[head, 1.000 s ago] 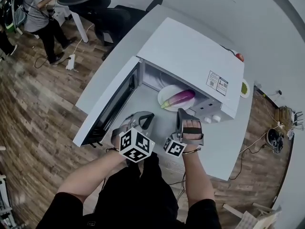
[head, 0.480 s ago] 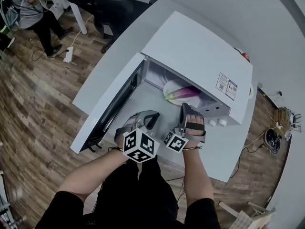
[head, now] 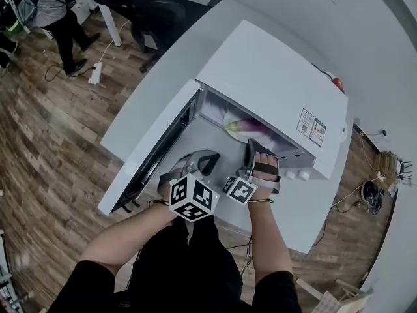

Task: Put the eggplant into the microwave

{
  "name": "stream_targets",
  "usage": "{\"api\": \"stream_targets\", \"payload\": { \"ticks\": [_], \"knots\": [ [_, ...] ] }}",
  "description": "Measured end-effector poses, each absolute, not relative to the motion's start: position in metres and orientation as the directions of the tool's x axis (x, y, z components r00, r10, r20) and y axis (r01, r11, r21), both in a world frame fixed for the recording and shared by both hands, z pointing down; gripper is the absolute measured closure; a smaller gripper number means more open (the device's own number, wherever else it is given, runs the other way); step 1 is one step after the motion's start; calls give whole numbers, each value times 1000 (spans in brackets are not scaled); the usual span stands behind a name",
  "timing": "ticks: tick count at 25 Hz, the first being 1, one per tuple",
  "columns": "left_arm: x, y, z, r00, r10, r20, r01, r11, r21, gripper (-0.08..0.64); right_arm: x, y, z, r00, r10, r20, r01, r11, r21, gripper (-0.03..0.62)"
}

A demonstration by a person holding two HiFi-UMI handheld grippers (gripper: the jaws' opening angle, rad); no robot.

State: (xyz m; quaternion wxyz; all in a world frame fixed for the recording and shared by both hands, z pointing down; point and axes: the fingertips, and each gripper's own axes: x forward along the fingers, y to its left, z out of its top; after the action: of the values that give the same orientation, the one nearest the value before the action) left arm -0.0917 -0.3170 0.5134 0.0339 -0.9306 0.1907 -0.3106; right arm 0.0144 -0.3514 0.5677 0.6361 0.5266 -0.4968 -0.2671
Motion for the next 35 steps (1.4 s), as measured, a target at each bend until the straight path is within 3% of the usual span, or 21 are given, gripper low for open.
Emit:
{"api": "stream_targets", "payload": {
  "ticks": [3, 7, 13, 20, 35],
  "knots": [
    [-93, -317, 516, 728, -375, 574, -338, -925, -175, 552, 15, -352, 571, 354, -857, 374, -220, 312, 924, 568],
    [-92, -317, 517, 721, -373, 584, -338, -925, -173, 552, 17, -350, 573, 343, -848, 404, -268, 324, 907, 485],
    [-92, -315, 510, 714, -374, 592, -324, -926, -193, 552, 10, -342, 559, 314, -878, 362, -238, 296, 925, 492],
    [-93, -317, 508, 711, -375, 595, -322, -926, -199, 552, -3, -341, 564, 279, -877, 392, -242, 331, 912, 562],
    [-89, -326, 507, 710, -383, 591, -343, -921, -185, 551, 2, -367, 562, 271, -874, 404, -266, 335, 904, 568]
  ]
}}
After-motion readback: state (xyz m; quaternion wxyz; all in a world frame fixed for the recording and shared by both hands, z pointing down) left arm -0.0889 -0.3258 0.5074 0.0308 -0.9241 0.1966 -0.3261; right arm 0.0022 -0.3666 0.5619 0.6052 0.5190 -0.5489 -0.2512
